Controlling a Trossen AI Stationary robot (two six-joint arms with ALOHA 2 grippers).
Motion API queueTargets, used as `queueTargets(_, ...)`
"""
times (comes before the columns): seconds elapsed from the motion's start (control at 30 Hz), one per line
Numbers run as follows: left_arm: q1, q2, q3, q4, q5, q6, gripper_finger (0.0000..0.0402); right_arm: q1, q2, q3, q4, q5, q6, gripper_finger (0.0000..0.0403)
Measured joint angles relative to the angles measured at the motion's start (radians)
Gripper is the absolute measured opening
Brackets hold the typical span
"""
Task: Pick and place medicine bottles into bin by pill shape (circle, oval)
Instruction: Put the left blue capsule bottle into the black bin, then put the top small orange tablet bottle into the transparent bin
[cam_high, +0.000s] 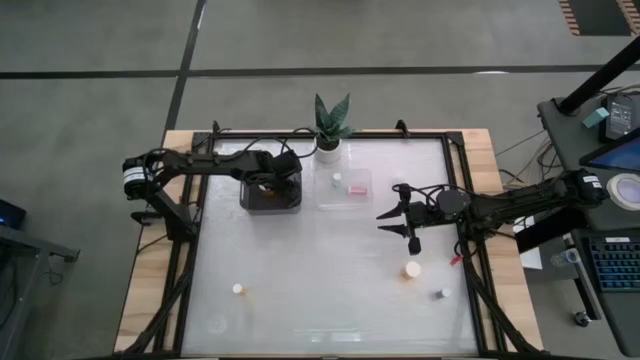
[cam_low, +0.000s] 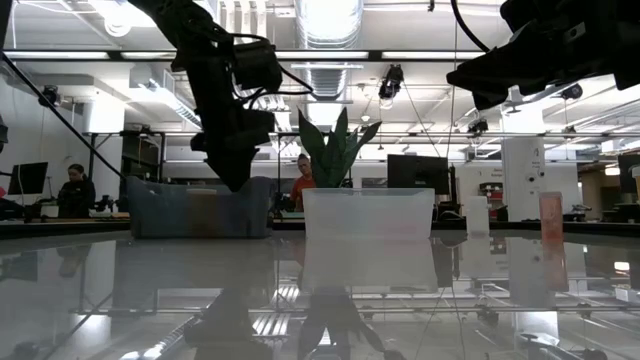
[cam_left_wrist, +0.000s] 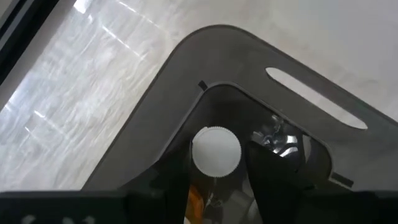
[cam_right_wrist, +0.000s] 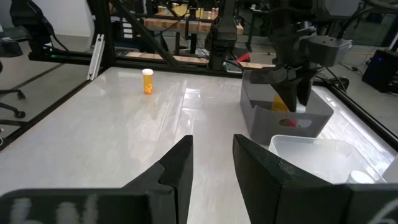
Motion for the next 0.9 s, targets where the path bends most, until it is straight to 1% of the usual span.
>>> queueTargets(0.17,0.000,-0.001,0.000,0.008,0.000,0.001,0.0137,0.000,0.000,0.000,0.000,0.000,0.000,0.0105)
queueTargets(0.37,0.000,-0.031,0.013,-0.007,0.000,0.009,0.0137,0.000,0.000,0.000,0.000,0.000,0.016,0.0105)
queueTargets(0.57,-0.008,-0.101,0.029,-0.012,0.000,0.009,0.0137,0.000,0.000,0.007,0.001,0.010,0.077,0.0105)
queueTargets(0.73,-0.052,-0.189,0.032,0.030,0.000,0.010,0.0138,0.000,0.000,0.028,-0.001,0.010,0.122,0.0105)
queueTargets(0.9,-0.137,-0.254,0.028,0.106,0.000,0.030,0.0138,0.000,0.000,0.049,-0.012,0.010,0.191,0.0105)
